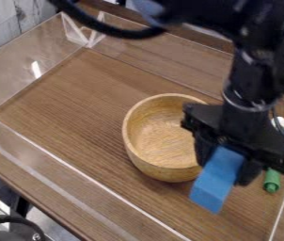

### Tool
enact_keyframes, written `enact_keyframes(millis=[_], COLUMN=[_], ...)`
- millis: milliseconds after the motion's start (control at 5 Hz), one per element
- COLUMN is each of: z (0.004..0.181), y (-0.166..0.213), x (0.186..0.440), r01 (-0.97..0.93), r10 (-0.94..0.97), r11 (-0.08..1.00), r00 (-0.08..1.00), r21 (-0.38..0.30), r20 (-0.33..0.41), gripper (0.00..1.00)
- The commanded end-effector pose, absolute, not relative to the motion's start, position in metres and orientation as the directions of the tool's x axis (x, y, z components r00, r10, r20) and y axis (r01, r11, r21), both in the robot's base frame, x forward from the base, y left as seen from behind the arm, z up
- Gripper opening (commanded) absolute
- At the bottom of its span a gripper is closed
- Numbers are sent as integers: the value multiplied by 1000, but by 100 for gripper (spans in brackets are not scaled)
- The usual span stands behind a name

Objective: Put the blue block in the brown bowl

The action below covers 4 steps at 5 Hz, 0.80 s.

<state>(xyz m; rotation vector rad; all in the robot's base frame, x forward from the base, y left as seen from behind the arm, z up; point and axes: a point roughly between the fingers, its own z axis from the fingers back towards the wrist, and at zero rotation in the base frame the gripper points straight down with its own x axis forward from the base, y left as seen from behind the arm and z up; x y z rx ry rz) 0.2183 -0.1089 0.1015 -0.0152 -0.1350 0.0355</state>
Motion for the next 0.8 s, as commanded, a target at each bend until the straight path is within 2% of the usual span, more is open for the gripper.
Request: enact_keyframes(millis=[0, 200, 600], z=[131, 137, 133], y=[-92, -69, -70], x=[231, 232, 236], r01=[-57, -57, -64], r10=[64, 62, 74], r11=[998, 998, 997], r00=[974, 969, 963], r21=[-38, -30, -45], r20=[217, 240, 261], gripper=[0, 0, 0])
